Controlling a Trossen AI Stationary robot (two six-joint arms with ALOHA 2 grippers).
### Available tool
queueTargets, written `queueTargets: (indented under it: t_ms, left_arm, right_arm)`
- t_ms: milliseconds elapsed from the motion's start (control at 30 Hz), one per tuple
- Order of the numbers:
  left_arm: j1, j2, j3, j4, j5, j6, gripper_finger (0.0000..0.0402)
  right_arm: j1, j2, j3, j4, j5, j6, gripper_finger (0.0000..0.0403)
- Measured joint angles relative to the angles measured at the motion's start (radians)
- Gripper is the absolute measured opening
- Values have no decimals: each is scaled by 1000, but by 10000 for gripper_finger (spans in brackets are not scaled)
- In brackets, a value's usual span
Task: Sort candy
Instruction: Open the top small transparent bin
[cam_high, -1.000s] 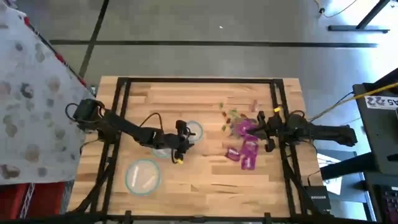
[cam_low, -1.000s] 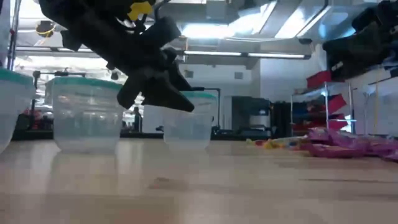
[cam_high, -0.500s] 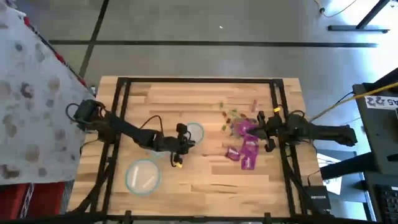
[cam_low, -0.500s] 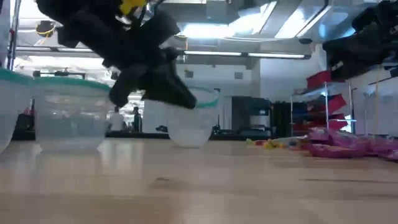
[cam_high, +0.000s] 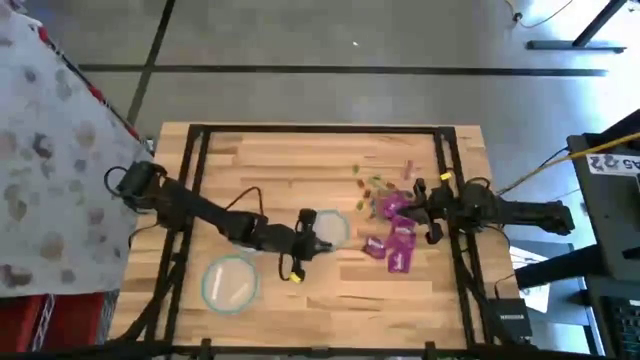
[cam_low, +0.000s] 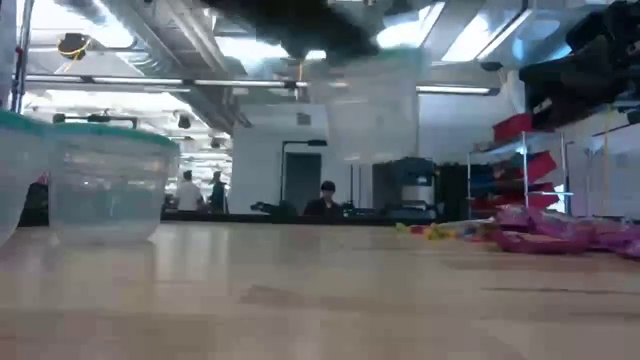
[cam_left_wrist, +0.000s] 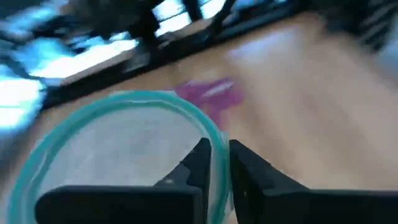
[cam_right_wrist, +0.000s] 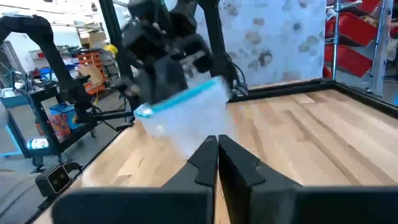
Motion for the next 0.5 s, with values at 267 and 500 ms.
queueTargets:
  t_ms: [267,500]
  left_arm:
    - [-13,42,13,3,52,-193,31]
    - [-85,140,13,-3,76,-103,34]
  right_arm:
    - [0,0,0,0,0,0,1]
    - [0,0,0,0,0,0,1]
